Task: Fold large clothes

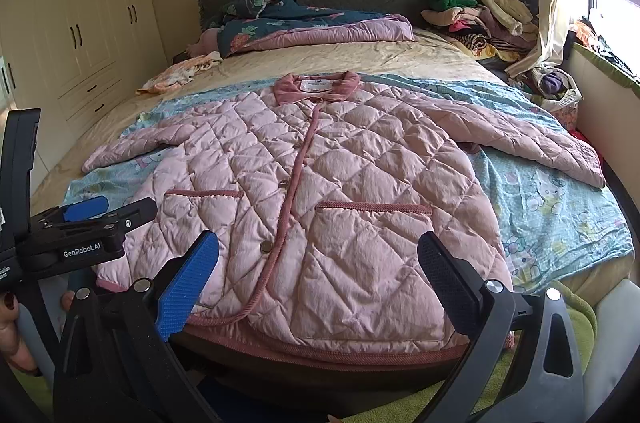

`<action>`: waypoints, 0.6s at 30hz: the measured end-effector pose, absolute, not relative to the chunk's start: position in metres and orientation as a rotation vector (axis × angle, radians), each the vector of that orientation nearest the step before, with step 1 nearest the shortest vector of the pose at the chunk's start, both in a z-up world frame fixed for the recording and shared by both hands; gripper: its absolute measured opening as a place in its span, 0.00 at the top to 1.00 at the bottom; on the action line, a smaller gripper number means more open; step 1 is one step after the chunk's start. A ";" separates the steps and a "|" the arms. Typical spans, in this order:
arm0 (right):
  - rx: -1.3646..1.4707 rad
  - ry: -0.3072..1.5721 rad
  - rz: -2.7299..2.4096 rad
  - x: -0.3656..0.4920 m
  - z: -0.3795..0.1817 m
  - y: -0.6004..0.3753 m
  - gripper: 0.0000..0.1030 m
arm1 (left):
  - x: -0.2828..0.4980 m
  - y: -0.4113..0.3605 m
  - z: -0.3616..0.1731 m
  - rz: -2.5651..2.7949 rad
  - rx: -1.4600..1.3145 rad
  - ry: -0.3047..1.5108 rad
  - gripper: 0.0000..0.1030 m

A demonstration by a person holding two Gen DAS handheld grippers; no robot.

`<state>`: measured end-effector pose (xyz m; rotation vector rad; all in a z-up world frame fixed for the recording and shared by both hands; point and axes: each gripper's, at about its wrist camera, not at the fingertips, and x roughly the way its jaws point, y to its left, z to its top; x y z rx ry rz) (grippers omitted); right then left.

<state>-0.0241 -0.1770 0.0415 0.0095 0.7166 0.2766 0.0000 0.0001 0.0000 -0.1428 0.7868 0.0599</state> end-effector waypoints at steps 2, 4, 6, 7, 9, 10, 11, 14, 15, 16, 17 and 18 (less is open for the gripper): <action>0.007 0.716 0.275 -0.024 0.041 -0.177 0.04 | 0.000 0.000 0.000 0.060 -0.142 0.787 0.08; 0.009 0.717 0.274 -0.024 0.041 -0.177 0.04 | 0.000 0.000 0.000 0.060 -0.142 0.788 0.08; 0.007 0.715 0.275 -0.024 0.041 -0.176 0.04 | 0.000 0.000 0.000 0.058 -0.143 0.787 0.08; 0.008 0.716 0.275 -0.024 0.041 -0.176 0.04 | 0.000 0.000 0.000 0.060 -0.141 0.787 0.08; 0.006 0.714 0.275 -0.025 0.041 -0.176 0.04 | 0.000 0.000 0.000 0.057 -0.144 0.788 0.08; 0.006 0.714 0.276 -0.024 0.041 -0.176 0.04 | 0.000 0.000 0.000 0.057 -0.143 0.788 0.08; 0.006 0.714 0.274 -0.024 0.041 -0.176 0.04 | 0.000 0.000 0.000 0.058 -0.143 0.788 0.08; 0.005 0.713 0.274 -0.024 0.041 -0.176 0.04 | 0.000 0.000 0.000 0.059 -0.143 0.788 0.08; 0.005 0.713 0.273 -0.024 0.041 -0.176 0.04 | 0.000 0.000 0.000 0.057 -0.144 0.788 0.08; 0.006 0.714 0.276 -0.024 0.041 -0.176 0.04 | 0.000 0.000 0.000 0.056 -0.144 0.788 0.08; 0.007 0.714 0.275 -0.024 0.041 -0.177 0.04 | 0.000 0.000 0.000 0.056 -0.144 0.788 0.08; 0.004 0.714 0.273 -0.024 0.041 -0.176 0.04 | 0.000 0.000 0.000 0.057 -0.143 0.788 0.08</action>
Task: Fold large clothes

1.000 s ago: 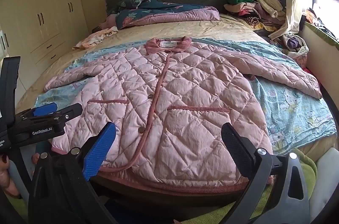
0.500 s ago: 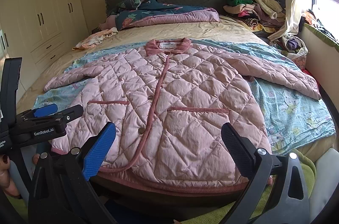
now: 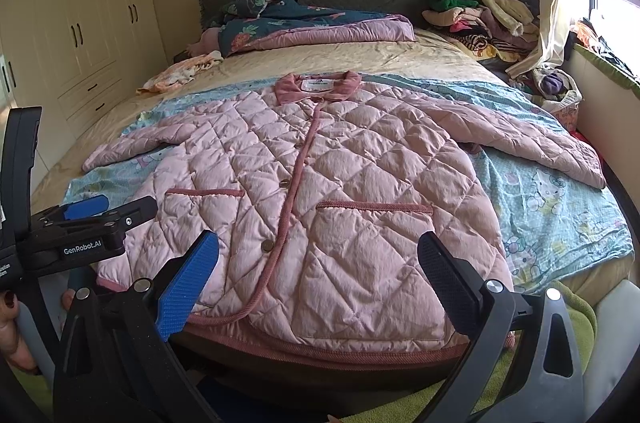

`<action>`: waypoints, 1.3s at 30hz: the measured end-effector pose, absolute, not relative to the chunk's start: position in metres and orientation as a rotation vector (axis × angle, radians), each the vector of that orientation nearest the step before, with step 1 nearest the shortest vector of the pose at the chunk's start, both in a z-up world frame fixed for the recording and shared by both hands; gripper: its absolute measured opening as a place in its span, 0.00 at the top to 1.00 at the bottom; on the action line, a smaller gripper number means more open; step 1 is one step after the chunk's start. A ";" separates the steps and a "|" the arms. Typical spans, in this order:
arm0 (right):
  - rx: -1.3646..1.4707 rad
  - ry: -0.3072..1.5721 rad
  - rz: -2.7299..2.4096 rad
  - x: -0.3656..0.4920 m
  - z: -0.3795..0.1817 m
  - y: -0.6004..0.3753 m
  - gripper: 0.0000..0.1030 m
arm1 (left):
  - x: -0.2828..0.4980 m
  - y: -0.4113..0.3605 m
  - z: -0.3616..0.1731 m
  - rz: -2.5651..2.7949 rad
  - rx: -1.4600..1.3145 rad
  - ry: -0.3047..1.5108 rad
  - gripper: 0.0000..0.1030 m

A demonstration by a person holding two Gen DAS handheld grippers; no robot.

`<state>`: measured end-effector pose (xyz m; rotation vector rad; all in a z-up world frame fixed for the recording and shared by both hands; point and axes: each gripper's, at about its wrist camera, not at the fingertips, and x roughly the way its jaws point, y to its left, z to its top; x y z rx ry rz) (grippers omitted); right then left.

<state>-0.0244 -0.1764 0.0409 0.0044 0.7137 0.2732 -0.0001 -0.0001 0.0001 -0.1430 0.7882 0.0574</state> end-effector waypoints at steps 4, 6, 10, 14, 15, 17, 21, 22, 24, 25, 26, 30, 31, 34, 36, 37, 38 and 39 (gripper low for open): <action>0.002 0.711 0.272 -0.025 0.041 -0.176 0.04 | 0.000 0.000 0.000 0.056 -0.144 0.789 0.08; 0.004 0.712 0.274 -0.023 0.045 -0.177 0.04 | 0.000 0.000 0.000 0.057 -0.143 0.789 0.08; 0.003 0.713 0.273 -0.023 0.042 -0.177 0.04 | 0.000 0.000 0.000 0.057 -0.143 0.790 0.08; 0.002 0.712 0.273 -0.023 0.040 -0.176 0.04 | 0.000 0.000 0.000 0.056 -0.142 0.789 0.08; 0.004 0.714 0.275 -0.022 0.040 -0.177 0.04 | 0.000 0.000 0.000 0.057 -0.143 0.790 0.08; 0.004 0.717 0.273 -0.021 0.042 -0.175 0.04 | 0.000 0.000 0.000 0.056 -0.143 0.789 0.08; 0.008 0.717 0.269 -0.019 0.042 -0.177 0.04 | 0.000 0.000 0.000 0.055 -0.143 0.792 0.08; 0.009 0.719 0.269 -0.019 0.038 -0.178 0.04 | 0.000 0.000 0.000 0.055 -0.141 0.793 0.08; 0.011 0.723 0.267 -0.017 0.038 -0.177 0.04 | 0.005 -0.001 -0.002 0.055 -0.139 0.799 0.08; 0.010 0.725 0.268 -0.015 0.033 -0.176 0.04 | 0.007 -0.001 -0.002 0.055 -0.138 0.801 0.08; 0.010 0.729 0.270 -0.011 0.027 -0.178 0.04 | 0.009 -0.001 -0.004 0.059 -0.138 0.802 0.08; 0.021 0.741 0.272 -0.001 0.026 -0.180 0.04 | 0.018 0.004 -0.005 0.062 -0.140 0.809 0.08; 0.020 0.739 0.270 0.001 0.027 -0.180 0.04 | 0.021 0.002 -0.007 0.064 -0.137 0.810 0.08; 0.023 0.745 0.278 0.010 0.030 -0.180 0.04 | 0.029 0.004 -0.005 0.068 -0.144 0.814 0.08; 0.026 0.748 0.281 0.018 0.031 -0.181 0.04 | 0.034 0.006 -0.003 0.075 -0.148 0.812 0.08; 0.024 0.744 0.279 0.021 0.032 -0.181 0.04 | 0.037 0.007 -0.002 0.077 -0.151 0.809 0.08; 0.022 0.740 0.282 0.025 0.033 -0.181 0.04 | 0.040 0.008 -0.001 0.079 -0.153 0.808 0.08; 0.026 0.741 0.285 0.029 0.034 -0.181 0.04 | 0.043 0.007 0.000 0.081 -0.154 0.809 0.08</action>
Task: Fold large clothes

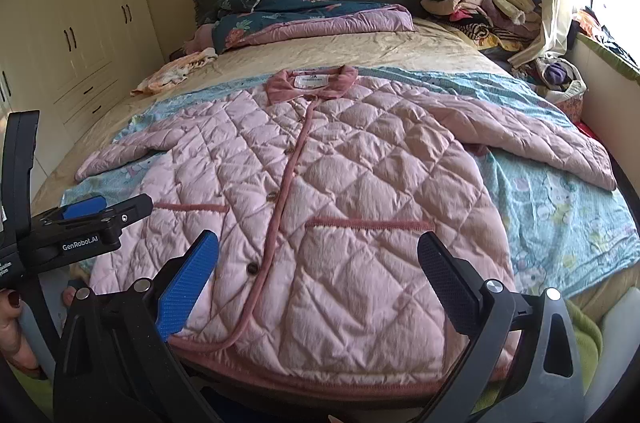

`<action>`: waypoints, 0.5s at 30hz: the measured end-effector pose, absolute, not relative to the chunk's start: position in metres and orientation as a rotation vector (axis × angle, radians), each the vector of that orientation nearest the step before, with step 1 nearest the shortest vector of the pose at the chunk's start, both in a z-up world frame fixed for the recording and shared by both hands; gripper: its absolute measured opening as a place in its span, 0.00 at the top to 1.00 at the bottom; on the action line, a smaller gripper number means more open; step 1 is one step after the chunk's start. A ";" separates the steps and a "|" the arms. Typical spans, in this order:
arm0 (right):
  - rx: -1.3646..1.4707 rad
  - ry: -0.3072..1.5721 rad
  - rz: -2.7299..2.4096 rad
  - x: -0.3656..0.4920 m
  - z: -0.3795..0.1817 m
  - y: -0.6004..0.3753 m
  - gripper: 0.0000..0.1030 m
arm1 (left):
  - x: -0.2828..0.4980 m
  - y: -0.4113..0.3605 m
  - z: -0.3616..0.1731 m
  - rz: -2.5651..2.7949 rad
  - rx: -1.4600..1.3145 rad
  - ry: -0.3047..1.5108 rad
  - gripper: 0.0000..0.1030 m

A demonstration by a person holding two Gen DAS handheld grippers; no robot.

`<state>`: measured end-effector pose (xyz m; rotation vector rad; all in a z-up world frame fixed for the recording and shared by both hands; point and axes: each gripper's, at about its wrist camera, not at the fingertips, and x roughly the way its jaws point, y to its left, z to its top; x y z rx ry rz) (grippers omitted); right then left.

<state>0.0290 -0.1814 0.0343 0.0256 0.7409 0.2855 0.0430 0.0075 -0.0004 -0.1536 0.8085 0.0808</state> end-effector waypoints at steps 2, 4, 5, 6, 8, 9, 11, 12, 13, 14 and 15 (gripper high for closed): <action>0.039 0.746 0.292 0.036 0.036 -0.182 0.04 | 0.049 0.009 0.001 0.083 -0.157 0.811 0.08; 0.044 0.742 0.291 0.045 0.038 -0.182 0.04 | 0.056 0.010 0.002 0.087 -0.158 0.810 0.08; 0.046 0.742 0.291 0.048 0.038 -0.182 0.04 | 0.060 0.011 0.002 0.091 -0.160 0.814 0.08; 0.056 0.744 0.295 0.054 0.039 -0.183 0.04 | 0.062 0.011 0.003 0.091 -0.163 0.818 0.08; 0.069 0.748 0.299 0.061 0.040 -0.184 0.04 | 0.068 0.012 0.004 0.092 -0.166 0.816 0.08; 0.072 0.749 0.299 0.066 0.041 -0.183 0.04 | 0.071 0.012 0.005 0.094 -0.166 0.819 0.08; 0.077 0.751 0.299 0.074 0.042 -0.184 0.04 | 0.078 0.013 0.006 0.093 -0.169 0.823 0.08; 0.078 0.752 0.300 0.077 0.043 -0.183 0.04 | 0.081 0.013 0.006 0.094 -0.172 0.824 0.08; 0.081 0.752 0.303 0.081 0.043 -0.183 0.04 | 0.085 0.014 0.007 0.095 -0.176 0.825 0.08; 0.083 0.751 0.304 0.084 0.044 -0.183 0.04 | 0.088 0.014 0.008 0.094 -0.179 0.824 0.08; 0.085 0.751 0.304 0.089 0.045 -0.183 0.04 | 0.091 0.014 0.008 0.093 -0.181 0.823 0.08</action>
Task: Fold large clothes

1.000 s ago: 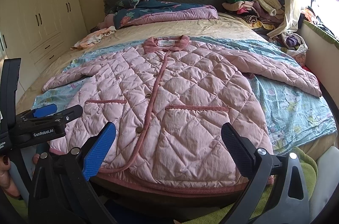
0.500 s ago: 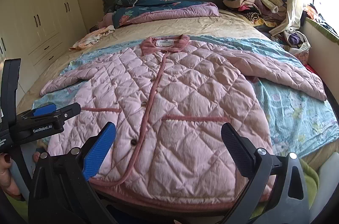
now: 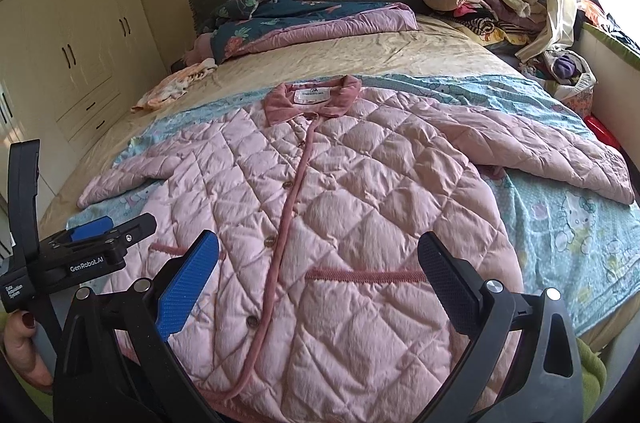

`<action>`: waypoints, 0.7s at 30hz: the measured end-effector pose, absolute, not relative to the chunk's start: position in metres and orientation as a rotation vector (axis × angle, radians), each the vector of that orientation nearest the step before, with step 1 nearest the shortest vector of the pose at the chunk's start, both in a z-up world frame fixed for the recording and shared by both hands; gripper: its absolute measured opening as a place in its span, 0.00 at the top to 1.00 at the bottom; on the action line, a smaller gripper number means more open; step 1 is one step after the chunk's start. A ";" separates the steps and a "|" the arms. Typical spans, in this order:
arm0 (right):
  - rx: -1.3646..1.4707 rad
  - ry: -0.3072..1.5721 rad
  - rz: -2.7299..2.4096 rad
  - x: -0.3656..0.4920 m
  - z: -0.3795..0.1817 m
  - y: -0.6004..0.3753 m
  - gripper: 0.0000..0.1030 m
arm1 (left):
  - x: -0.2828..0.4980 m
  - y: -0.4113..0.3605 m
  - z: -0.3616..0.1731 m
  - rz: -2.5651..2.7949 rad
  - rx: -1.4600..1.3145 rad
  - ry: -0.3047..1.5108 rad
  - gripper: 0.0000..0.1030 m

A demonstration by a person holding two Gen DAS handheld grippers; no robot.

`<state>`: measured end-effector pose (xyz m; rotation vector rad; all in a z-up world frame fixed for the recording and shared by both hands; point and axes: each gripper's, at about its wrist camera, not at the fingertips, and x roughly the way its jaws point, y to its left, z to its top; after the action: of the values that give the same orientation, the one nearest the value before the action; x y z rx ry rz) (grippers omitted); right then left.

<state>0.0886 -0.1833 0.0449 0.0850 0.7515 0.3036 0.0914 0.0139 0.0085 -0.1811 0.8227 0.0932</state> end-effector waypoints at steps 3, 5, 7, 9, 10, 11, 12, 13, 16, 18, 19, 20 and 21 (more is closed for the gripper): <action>0.097 0.751 0.303 0.101 0.047 -0.185 0.04 | 0.103 0.015 0.009 0.098 -0.189 0.830 0.08; 0.105 0.755 0.306 0.108 0.048 -0.187 0.04 | 0.110 0.015 0.010 0.098 -0.190 0.834 0.08; 0.111 0.754 0.308 0.114 0.050 -0.188 0.04 | 0.116 0.014 0.012 0.095 -0.194 0.835 0.08; 0.112 0.756 0.305 0.122 0.051 -0.189 0.04 | 0.123 0.014 0.013 0.095 -0.194 0.839 0.08; 0.112 0.756 0.301 0.126 0.052 -0.190 0.04 | 0.128 0.013 0.015 0.092 -0.195 0.839 0.08; 0.113 0.753 0.298 0.129 0.053 -0.190 0.04 | 0.131 0.013 0.015 0.093 -0.194 0.837 0.08; 0.114 0.752 0.295 0.133 0.053 -0.191 0.04 | 0.135 0.012 0.016 0.096 -0.192 0.838 0.08; 0.117 0.752 0.291 0.136 0.054 -0.192 0.04 | 0.139 0.011 0.017 0.093 -0.192 0.839 0.08; 0.130 0.746 0.278 0.147 0.056 -0.197 0.04 | 0.152 0.010 0.018 0.096 -0.191 0.847 0.08; 0.145 0.739 0.264 0.156 0.057 -0.203 0.04 | 0.160 0.010 0.020 0.092 -0.193 0.846 0.08; 0.148 0.739 0.255 0.160 0.057 -0.206 0.04 | 0.165 0.009 0.021 0.096 -0.191 0.847 0.08; 0.153 0.738 0.241 0.165 0.058 -0.209 0.04 | 0.169 0.009 0.021 0.096 -0.191 0.847 0.08; 0.158 0.736 0.235 0.168 0.058 -0.211 0.04 | 0.173 0.008 0.022 0.097 -0.192 0.848 0.08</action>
<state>0.1678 -0.2114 0.0579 0.1580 0.7364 0.2348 0.1733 0.0080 0.0215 -0.1915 0.8484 0.0966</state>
